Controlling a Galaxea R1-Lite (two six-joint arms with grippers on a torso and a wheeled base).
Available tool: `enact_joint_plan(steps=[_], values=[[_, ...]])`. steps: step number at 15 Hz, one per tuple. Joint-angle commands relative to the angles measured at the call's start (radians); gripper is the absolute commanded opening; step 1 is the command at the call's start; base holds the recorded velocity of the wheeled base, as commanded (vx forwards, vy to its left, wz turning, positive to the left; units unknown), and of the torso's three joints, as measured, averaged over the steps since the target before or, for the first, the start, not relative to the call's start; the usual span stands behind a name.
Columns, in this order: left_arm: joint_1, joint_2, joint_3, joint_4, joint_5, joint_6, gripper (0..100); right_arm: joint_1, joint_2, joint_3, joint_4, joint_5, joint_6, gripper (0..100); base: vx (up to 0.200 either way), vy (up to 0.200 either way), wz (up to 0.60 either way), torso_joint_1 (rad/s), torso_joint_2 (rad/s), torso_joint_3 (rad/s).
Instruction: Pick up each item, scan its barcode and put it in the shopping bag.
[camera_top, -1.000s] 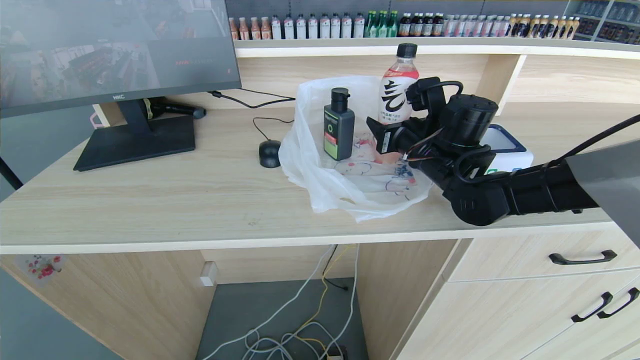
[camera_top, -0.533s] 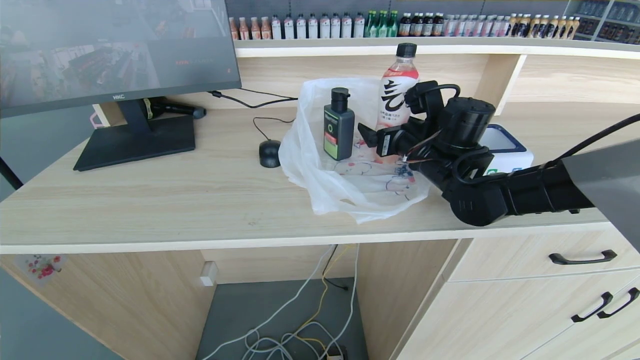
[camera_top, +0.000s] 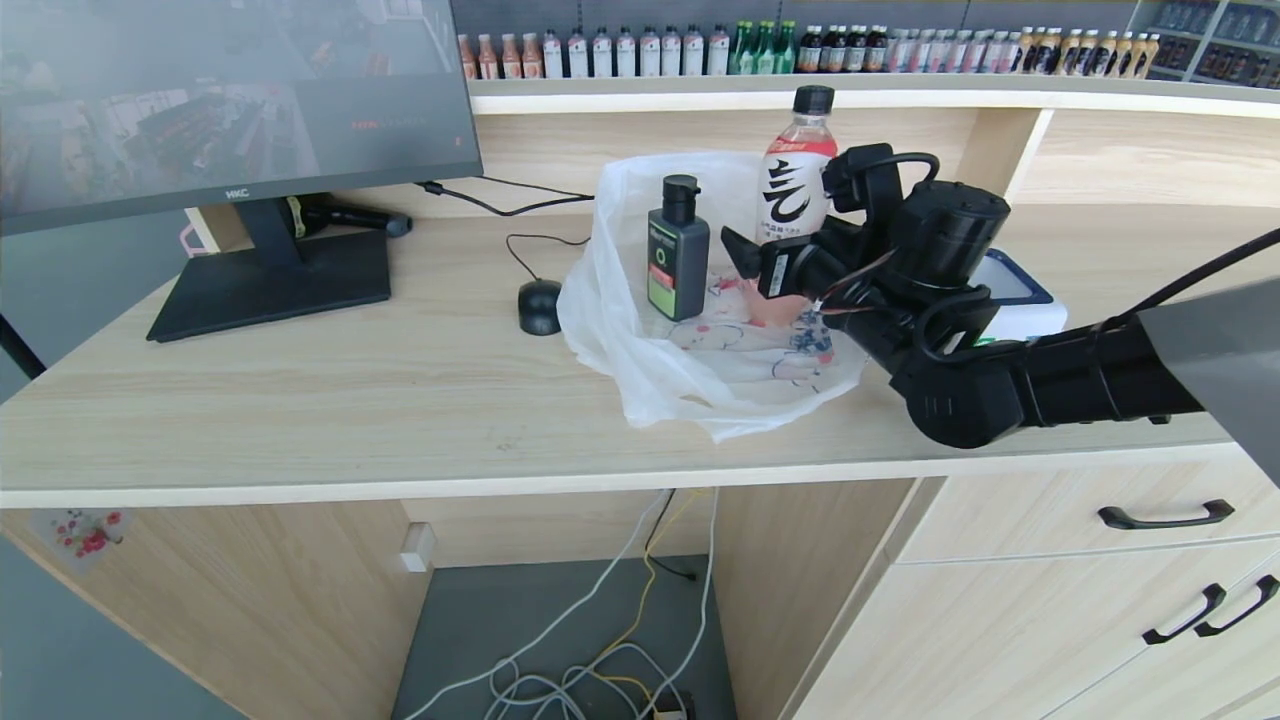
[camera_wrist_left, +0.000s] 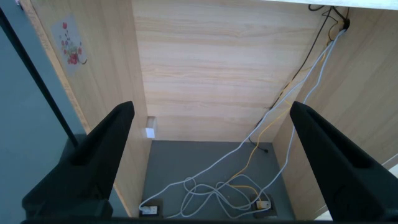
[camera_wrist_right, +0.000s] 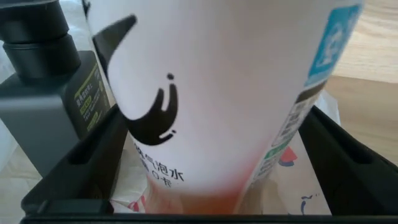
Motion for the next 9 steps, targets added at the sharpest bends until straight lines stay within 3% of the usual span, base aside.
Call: enact_joint_plan(steps=[1,5,9], values=[[0.0,0.0,0.0,0.0,0.0,0.001,100,0.004,-0.035,0.005,-0.008,0.001,-0.001,100,0.0,0.0,0.0,0.0,0.0,0.0],[0.0,0.0,0.0,0.0,0.001,-0.001,100,0.001,-0.178,0.126,-0.01,-0.001,0.0,100,0.0,0.0,0.0,0.0,0.0,0.0],[0.0,0.0,0.0,0.0,0.001,0.001,100,0.001,-0.433,0.396,-0.012,-0.03,0.036,100,0.0,0.0,0.0,0.0,0.0,0.0]])
